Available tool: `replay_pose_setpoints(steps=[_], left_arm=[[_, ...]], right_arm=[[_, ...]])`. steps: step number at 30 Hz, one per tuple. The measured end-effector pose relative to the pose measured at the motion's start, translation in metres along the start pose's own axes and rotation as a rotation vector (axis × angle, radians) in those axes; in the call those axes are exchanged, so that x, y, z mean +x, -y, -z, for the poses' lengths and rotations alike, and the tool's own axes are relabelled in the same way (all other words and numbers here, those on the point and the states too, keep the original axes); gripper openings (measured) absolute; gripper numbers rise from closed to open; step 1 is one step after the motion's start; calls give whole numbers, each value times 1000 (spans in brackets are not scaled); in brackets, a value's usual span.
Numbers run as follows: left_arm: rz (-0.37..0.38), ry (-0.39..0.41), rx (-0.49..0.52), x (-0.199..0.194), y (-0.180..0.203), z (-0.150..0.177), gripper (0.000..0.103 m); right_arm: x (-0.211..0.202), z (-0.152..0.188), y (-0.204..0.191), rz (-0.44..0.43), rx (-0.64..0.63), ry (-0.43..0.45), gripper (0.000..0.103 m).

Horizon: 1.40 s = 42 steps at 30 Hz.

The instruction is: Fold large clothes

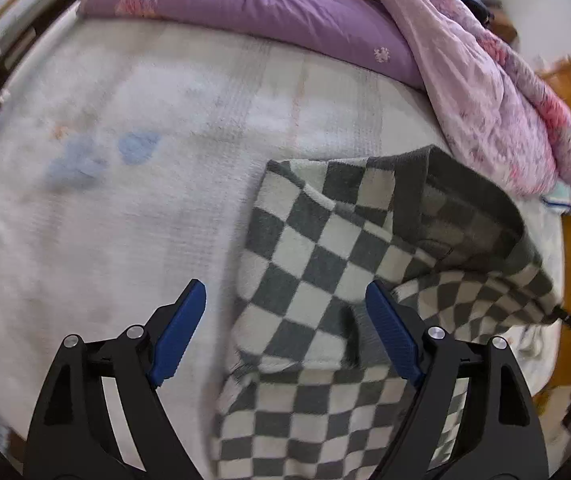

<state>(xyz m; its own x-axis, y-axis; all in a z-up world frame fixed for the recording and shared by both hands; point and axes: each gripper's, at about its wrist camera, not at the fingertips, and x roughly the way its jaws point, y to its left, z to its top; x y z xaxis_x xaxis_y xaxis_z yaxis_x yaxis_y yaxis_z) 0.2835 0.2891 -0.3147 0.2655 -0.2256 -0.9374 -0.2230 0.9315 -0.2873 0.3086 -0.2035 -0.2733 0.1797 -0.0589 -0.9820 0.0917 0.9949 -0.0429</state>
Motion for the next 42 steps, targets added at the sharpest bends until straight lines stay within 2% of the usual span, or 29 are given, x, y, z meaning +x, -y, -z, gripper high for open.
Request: replay_pose_setpoints(steps=[5, 7, 10, 14, 16, 17, 19, 20, 21, 22, 23, 26, 29, 31, 35, 39, 40, 42], left_arm=[[16, -58, -68, 53, -14, -29, 83], [17, -67, -85, 75, -17, -43, 89], [28, -103, -101, 118, -24, -69, 89], [-66, -117, -112, 165, -27, -97, 89], [-74, -152, -108, 186, -27, -103, 89], [-74, -155, -93, 193, -25, -103, 89], [-124, -108, -10, 197, -17, -100, 86], [-142, -94, 23, 196, -13, -99, 75], [-140, -83, 50, 193, -9, -98, 48], [-97, -79, 72, 187, -5, -97, 28], [-113, -79, 90, 181, 0, -96, 23], [-133, -54, 169, 154, 13, -89, 22], [-115, -24, 187, 121, 20, -81, 21], [-155, -13, 245, 96, 31, -72, 21], [-179, 9, 318, 51, 48, -45, 20], [-204, 28, 309, 10, 54, -12, 20], [-206, 35, 302, 1, 53, -5, 20], [-209, 52, 297, -15, 57, 13, 20]], right_arm=[[2, -5, 4, -13, -10, 6, 14], [3, -5, 4, -13, -20, 12, 14], [5, -3, 1, -4, -41, 30, 14], [17, -8, -2, 0, -51, 30, 14], [26, -14, -4, 4, -65, 15, 14], [29, -17, -3, 4, -66, 10, 14], [36, -24, -2, 10, -63, 2, 14], [38, -27, -1, 11, -60, -3, 14], [39, -30, -1, 10, -55, -5, 14], [40, -33, 0, 13, -50, -7, 14], [41, -34, -1, 16, -45, -11, 14], [40, -35, -2, 21, -42, -16, 14], [37, -30, -4, 28, -62, -23, 14], [32, -25, -1, 16, -56, -29, 14], [16, -14, 5, -11, -33, -30, 14], [-8, 2, 10, -29, -51, -10, 13], [-16, 8, 14, -39, -49, 0, 1], [-33, 18, 24, -2, -50, 35, 0]])
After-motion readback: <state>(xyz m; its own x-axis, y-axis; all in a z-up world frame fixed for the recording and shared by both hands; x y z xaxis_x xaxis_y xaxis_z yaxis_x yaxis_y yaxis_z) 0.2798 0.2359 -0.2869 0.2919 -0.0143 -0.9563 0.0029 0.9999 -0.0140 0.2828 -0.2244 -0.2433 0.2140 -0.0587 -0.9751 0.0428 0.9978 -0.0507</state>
